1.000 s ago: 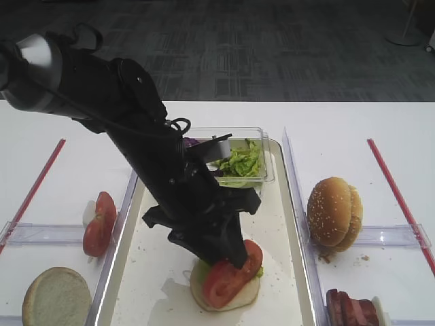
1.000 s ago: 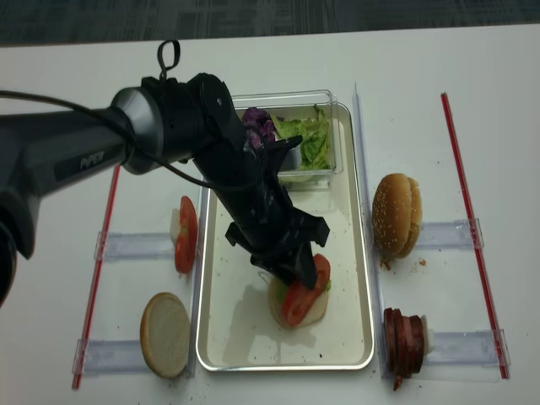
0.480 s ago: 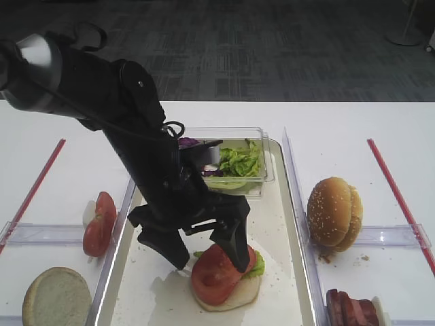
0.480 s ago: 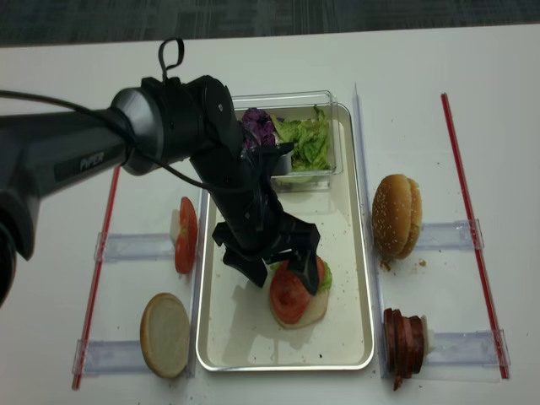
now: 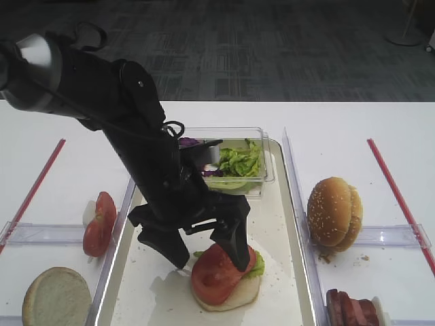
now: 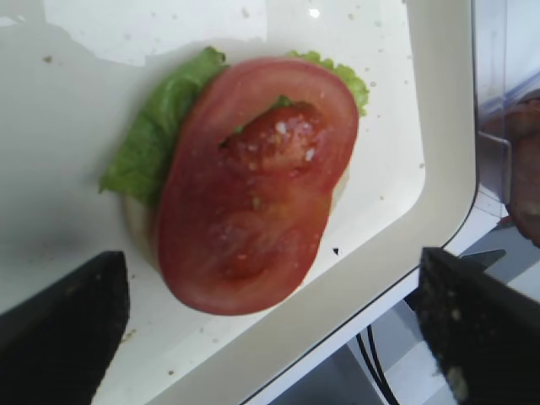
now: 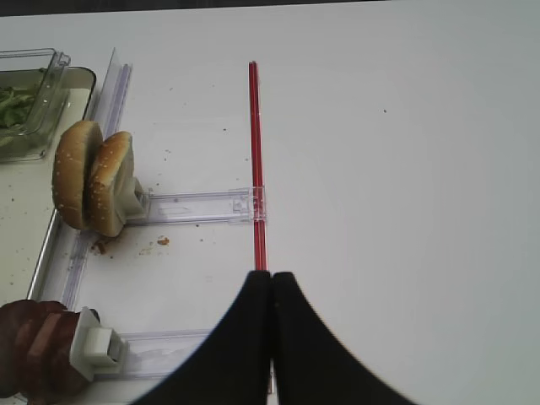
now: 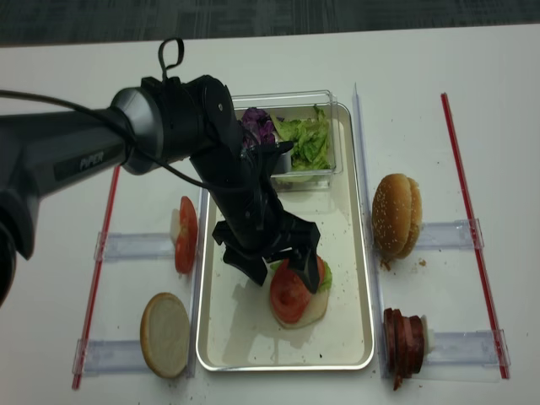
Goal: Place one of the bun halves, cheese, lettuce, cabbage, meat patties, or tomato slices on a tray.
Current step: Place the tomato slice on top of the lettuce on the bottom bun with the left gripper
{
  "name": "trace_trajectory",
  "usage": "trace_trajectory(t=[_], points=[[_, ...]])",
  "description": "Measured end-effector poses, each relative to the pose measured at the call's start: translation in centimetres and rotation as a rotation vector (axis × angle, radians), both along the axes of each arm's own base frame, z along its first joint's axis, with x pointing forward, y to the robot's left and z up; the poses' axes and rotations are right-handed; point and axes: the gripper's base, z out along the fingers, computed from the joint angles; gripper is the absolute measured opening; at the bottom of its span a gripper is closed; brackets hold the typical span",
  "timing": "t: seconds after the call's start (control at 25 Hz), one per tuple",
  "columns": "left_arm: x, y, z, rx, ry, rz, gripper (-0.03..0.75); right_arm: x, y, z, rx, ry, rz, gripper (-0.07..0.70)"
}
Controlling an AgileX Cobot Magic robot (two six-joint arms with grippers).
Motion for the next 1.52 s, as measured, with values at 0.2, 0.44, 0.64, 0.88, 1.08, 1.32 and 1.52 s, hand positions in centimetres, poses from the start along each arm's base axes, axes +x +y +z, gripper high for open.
trace_trajectory(t=[0.2,0.44,0.64,0.88,1.08,1.32,1.52], points=[[0.0,0.0,0.0,0.0,0.0,0.0,0.633,0.0,0.0,0.0,0.0,0.0,0.0,0.036],[-0.1,0.1,1.2,-0.018,-0.034,0.001,0.634,0.0,0.0,0.0,0.0,0.0,0.0,0.036],[-0.6,0.7,4.0,-0.043,-0.111,-0.001,0.634,0.0,0.0,0.0,0.0,0.0,0.0,0.036],[-1.7,1.7,8.0,-0.07,-0.223,0.008,0.634,0.0,0.0,0.0,0.0,0.0,0.0,0.036],[-2.8,2.5,10.8,-0.113,-0.292,0.017,0.634,0.0,0.0,0.0,0.0,0.0,0.0,0.036],[-3.0,3.3,11.5,-0.064,-0.347,0.013,0.634,0.0,0.0,0.0,0.0,0.0,0.0,0.036],[-2.1,5.2,10.8,0.163,-0.431,0.012,0.634,0.0,0.0,0.0,0.0,0.0,0.0,0.036]])
